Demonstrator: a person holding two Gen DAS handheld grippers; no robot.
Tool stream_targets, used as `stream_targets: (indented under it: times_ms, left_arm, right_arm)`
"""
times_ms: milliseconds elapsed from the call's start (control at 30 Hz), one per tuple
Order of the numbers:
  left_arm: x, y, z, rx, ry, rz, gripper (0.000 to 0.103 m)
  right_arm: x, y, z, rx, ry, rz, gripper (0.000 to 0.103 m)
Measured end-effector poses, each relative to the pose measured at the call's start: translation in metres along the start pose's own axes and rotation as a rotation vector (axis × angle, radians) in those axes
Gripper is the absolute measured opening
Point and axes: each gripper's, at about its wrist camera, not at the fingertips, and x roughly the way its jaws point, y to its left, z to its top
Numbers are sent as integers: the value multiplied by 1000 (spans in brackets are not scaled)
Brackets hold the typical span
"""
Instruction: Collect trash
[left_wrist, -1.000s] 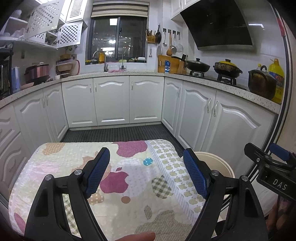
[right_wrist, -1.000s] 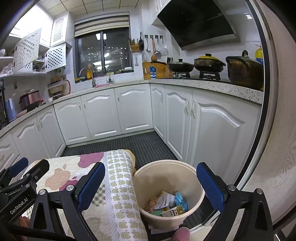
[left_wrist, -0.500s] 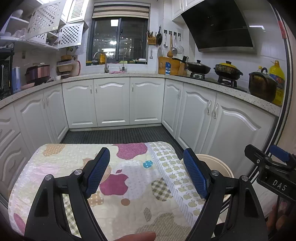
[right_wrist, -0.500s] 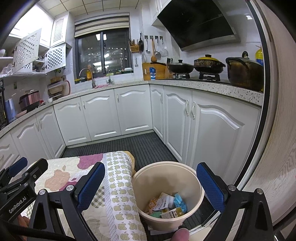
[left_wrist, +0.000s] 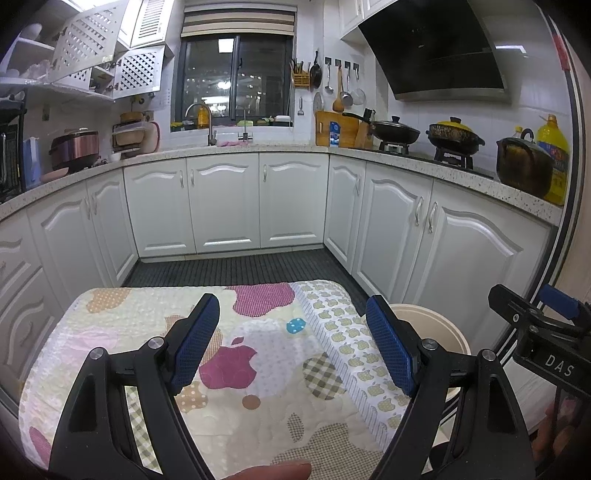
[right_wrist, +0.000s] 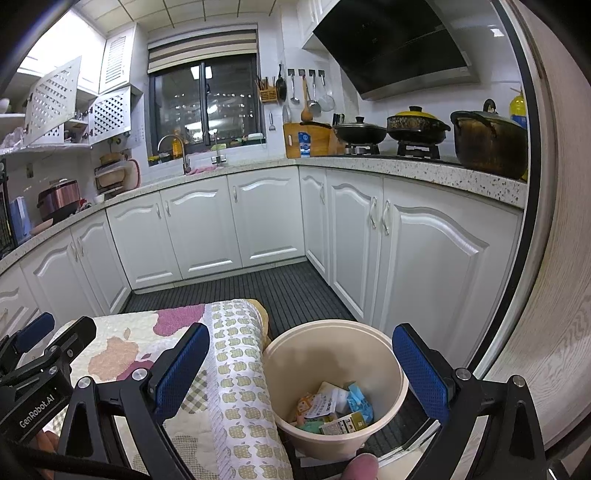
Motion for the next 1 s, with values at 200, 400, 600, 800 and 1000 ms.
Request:
stream_targets:
  times_ms: [200,400,600,800,1000]
  left_arm:
    - [0,0,0,0,1,0,81]
    - [3,2,-2,-7,7,-1,81]
    - [6,4,-4,-12,15,1,81]
    - [7,3,-4,-6,16,2,81]
    - [7,2,-4,-1,18,1,81]
  right_arm:
    - [4,1,-1,-4,11,-1,98]
    - [5,1,-2,-5,9,-4,98]
    - [5,2,-4,-1,16,-3,98]
    - [8,2,-4,-1,21,-5,98]
    - [7,2,-5,2,24,-8,98]
